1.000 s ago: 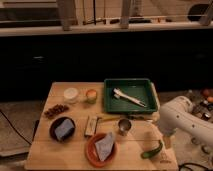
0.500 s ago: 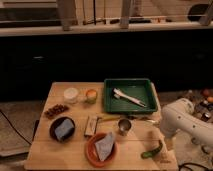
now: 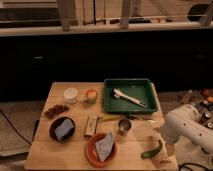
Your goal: Place pepper in metal cup
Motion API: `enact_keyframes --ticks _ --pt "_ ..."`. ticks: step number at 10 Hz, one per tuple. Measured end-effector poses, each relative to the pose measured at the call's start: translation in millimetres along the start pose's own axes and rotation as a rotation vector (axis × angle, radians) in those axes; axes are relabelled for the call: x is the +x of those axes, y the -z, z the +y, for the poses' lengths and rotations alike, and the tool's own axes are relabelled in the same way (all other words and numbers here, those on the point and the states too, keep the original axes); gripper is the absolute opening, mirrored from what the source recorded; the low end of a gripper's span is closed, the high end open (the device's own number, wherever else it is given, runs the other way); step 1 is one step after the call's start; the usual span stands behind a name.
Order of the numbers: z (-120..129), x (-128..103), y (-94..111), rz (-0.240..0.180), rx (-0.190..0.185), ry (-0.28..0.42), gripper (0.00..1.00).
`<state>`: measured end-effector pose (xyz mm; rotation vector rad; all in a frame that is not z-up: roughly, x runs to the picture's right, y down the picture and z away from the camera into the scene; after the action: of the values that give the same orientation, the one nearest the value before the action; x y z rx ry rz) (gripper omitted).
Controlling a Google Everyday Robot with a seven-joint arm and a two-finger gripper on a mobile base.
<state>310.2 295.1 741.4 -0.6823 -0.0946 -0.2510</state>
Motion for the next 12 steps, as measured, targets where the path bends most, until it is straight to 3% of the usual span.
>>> enact_keyframes --ticks 5,8,12 --pt "3.2 -30.8 -20.1 -0.033 -0.018 0.032 0.80" --pt "4.7 -39.2 -33.6 -0.046 -0.022 0.036 0.80" --pt "9.9 -44.3 -36.4 -0.057 -0.008 0.028 0.78"
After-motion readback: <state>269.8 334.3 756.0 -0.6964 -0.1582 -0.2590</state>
